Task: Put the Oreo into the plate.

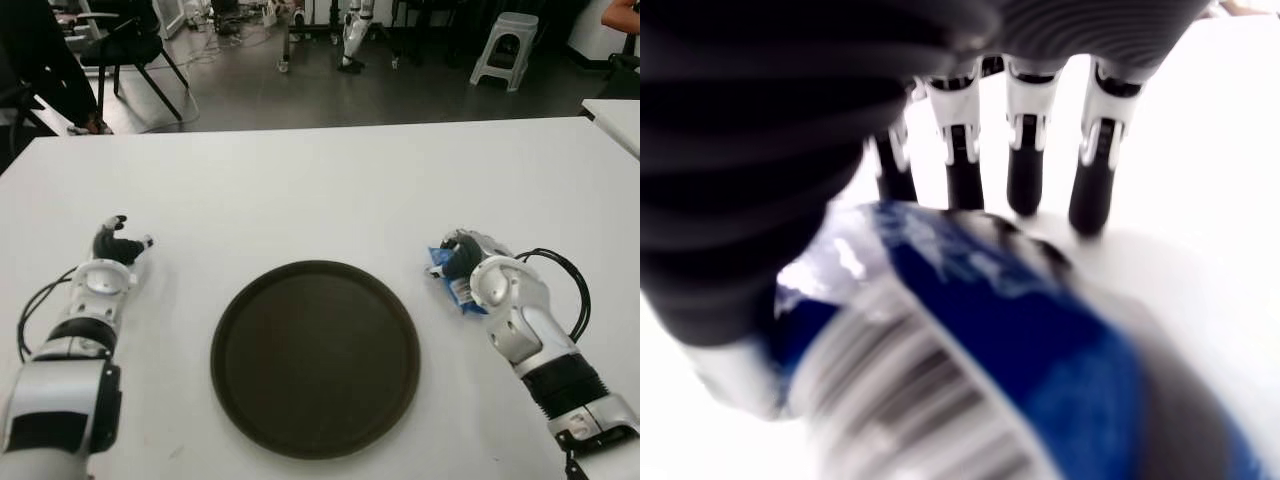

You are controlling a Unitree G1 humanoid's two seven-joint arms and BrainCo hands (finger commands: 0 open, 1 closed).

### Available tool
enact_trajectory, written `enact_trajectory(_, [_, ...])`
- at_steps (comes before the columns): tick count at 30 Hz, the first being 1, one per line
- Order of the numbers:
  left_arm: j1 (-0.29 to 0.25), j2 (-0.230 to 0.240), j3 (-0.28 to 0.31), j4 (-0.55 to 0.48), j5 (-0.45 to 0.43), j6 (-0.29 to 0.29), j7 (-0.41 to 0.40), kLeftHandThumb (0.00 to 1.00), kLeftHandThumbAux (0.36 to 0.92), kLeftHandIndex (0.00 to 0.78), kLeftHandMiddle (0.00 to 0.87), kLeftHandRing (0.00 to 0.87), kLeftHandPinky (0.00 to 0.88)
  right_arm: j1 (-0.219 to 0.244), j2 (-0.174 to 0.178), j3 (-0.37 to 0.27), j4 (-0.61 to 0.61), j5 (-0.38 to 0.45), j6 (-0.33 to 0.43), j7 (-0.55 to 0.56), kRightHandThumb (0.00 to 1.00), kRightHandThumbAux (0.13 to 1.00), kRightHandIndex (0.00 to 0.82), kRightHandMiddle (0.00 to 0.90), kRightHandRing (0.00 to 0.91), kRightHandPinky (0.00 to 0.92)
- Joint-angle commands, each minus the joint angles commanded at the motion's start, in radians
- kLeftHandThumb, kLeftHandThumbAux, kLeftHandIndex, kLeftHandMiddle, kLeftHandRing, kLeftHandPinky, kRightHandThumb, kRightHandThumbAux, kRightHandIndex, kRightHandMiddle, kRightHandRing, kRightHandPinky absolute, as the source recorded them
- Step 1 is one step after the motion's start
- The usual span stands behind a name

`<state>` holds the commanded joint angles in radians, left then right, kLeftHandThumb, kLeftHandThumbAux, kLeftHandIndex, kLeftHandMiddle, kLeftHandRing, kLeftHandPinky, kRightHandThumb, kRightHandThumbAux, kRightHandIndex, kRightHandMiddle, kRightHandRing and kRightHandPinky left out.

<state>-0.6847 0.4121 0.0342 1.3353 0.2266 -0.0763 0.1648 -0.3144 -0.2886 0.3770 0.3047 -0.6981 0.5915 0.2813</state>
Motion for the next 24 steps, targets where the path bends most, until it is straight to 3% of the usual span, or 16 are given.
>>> enact_trajectory(7, [0.000, 0.000, 0.000, -0.001, -0.004, 0.000, -0.001, 0.222, 0.750, 0.043, 0.120, 0.172, 0.211, -0.009, 0.000, 0.017, -0.001, -0.010, 0.022, -0.011, 0.275, 0.761, 0.590, 0.791, 0.828, 0.829])
enact_trajectory(19, [-0.001, -0.001, 0.023, -0.002, -0.026, -0.001, -0.015, 0.232, 0.753, 0.044, 0.110, 0.155, 0.187, -0.030, -0.019, 0.067, -0.011, -0.034, 0.062, 0.032, 0.308, 0.777, 0.656, 0.820, 0.844, 0.842])
enact_trajectory(24, [0.000, -0.001, 0.021, -0.002, -0.023, -0.003, -0.014, 0.236, 0.753, 0.047, 0.114, 0.159, 0.192, -0.037, -0.027, 0.081, -0.024, -0.038, 0.082, 0.051, 0.276, 0.777, 0.622, 0.802, 0.822, 0.817])
